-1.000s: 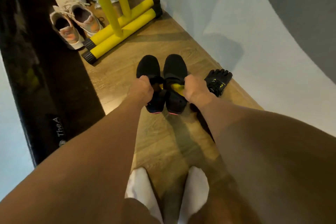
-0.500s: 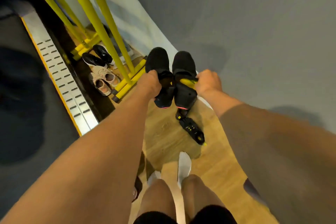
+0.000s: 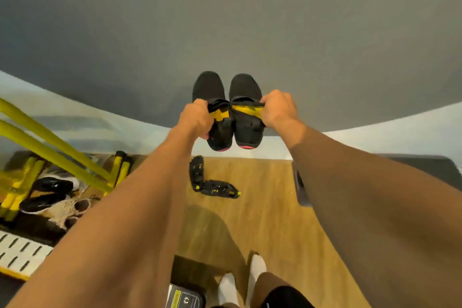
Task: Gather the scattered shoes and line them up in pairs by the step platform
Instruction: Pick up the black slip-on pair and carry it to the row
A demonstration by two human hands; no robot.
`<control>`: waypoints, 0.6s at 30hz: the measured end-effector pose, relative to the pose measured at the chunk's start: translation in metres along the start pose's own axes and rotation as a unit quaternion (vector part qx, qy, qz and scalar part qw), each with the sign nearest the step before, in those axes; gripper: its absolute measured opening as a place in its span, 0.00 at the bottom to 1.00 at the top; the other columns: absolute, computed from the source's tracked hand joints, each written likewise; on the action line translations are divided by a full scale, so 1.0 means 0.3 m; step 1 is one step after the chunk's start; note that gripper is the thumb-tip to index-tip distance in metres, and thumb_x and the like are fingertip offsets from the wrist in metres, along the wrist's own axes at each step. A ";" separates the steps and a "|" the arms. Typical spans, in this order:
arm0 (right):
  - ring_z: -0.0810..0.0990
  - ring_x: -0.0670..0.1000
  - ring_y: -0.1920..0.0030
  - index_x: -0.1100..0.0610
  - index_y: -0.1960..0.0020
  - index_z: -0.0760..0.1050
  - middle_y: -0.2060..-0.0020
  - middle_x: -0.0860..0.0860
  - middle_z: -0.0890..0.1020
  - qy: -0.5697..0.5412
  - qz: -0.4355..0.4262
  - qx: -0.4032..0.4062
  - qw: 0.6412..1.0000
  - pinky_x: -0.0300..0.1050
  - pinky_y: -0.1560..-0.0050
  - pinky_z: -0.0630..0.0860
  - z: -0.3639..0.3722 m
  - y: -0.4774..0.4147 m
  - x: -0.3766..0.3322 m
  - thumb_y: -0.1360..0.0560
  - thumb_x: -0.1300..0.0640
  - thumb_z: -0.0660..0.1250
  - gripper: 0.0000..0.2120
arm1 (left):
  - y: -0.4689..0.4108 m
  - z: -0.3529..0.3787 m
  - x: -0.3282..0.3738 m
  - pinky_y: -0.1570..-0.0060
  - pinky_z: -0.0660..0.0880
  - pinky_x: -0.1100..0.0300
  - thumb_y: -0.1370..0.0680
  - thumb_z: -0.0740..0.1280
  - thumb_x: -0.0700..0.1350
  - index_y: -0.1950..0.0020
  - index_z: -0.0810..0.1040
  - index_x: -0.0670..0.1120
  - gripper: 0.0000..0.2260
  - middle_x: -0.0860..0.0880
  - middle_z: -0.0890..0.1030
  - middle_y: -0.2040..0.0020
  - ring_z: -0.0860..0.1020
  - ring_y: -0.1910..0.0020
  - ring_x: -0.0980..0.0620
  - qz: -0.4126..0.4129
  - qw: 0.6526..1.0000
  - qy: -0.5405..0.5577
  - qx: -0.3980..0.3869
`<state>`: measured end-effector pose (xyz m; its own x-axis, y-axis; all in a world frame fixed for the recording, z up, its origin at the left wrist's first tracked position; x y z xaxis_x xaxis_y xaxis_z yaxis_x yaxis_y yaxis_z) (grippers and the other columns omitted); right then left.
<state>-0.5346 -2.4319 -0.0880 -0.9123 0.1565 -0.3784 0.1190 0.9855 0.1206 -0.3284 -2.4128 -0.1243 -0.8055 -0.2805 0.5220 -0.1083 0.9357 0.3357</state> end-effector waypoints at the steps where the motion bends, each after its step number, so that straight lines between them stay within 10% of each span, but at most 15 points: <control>1: 0.78 0.61 0.49 0.57 0.43 0.80 0.49 0.59 0.81 0.000 0.018 0.014 1.000 0.47 0.56 0.72 -0.057 0.031 0.079 0.24 0.62 0.64 0.12 | 0.022 0.031 0.088 0.47 0.78 0.46 0.24 0.61 0.33 0.36 0.73 0.41 0.16 0.38 0.79 0.45 0.79 0.49 0.37 0.027 1.000 -0.014 -0.008; 7: 0.74 0.55 0.60 0.58 0.46 0.80 0.59 0.55 0.78 -0.004 0.146 0.083 0.986 0.45 0.60 0.71 -0.343 0.310 0.613 0.23 0.60 0.64 0.09 | 0.221 0.310 0.629 0.50 0.74 0.50 0.21 0.56 0.36 0.35 0.73 0.41 0.16 0.37 0.78 0.43 0.77 0.49 0.38 0.195 0.977 -0.079 -0.041; 18: 0.78 0.62 0.46 0.60 0.43 0.77 0.48 0.59 0.80 -0.052 0.412 0.211 0.885 0.45 0.57 0.69 -0.636 1.406 1.586 0.26 0.63 0.61 0.13 | 1.186 1.113 1.307 0.44 0.73 0.46 0.22 0.58 0.35 0.37 0.73 0.38 0.15 0.33 0.74 0.39 0.73 0.42 0.33 0.435 0.873 -0.150 -0.162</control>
<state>-0.9931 -1.9541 -0.0420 -0.4084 0.8172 -0.4068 0.8832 0.4663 0.0501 -0.8773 -2.1184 -0.0621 -0.6221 0.6209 0.4769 0.7522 0.6429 0.1444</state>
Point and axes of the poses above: each hand's wrist, its own y-axis away from the middle knuckle, its own z-axis out of the palm, x = y × z, the point moved 10 cm from there along -y, towards the middle knuckle
